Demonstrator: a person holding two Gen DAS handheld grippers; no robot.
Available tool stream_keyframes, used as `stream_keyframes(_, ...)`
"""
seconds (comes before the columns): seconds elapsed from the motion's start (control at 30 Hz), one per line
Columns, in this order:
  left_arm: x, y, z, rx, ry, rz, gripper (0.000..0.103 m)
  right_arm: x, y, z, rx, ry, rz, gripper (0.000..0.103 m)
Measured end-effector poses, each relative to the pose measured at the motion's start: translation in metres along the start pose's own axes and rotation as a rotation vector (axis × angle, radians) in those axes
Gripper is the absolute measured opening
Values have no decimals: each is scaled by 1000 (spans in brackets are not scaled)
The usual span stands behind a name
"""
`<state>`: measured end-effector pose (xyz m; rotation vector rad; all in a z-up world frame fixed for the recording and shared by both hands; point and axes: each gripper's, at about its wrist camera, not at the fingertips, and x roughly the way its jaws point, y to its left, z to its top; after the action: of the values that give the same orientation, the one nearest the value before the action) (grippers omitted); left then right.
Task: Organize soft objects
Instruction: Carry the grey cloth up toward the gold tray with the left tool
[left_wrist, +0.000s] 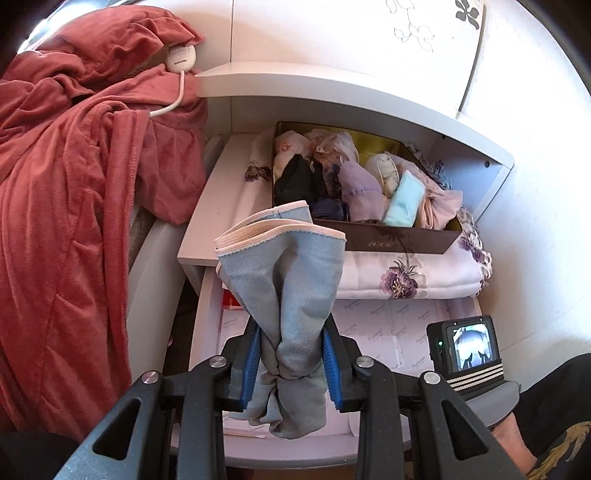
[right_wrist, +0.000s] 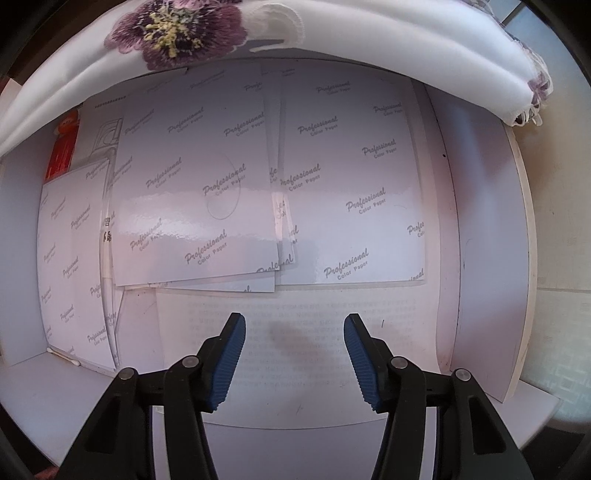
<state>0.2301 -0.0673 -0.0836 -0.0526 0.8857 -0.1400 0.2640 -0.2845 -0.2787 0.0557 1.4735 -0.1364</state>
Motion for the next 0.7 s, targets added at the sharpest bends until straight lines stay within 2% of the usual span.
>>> stream_keyframes(0.33, -9, 1, 15, -33, -15, -13, 30, 9, -7, 3, 12, 7, 18, 56)
stream_keyframes(0.5, -9, -3, 31, -31, -28, -20, 30, 11, -11, 4, 24, 16, 30, 56)
stream_keyframes(0.7, -6, -5, 62, -69, -36, -67, 30, 15, -21, 6, 37, 21, 41, 56)
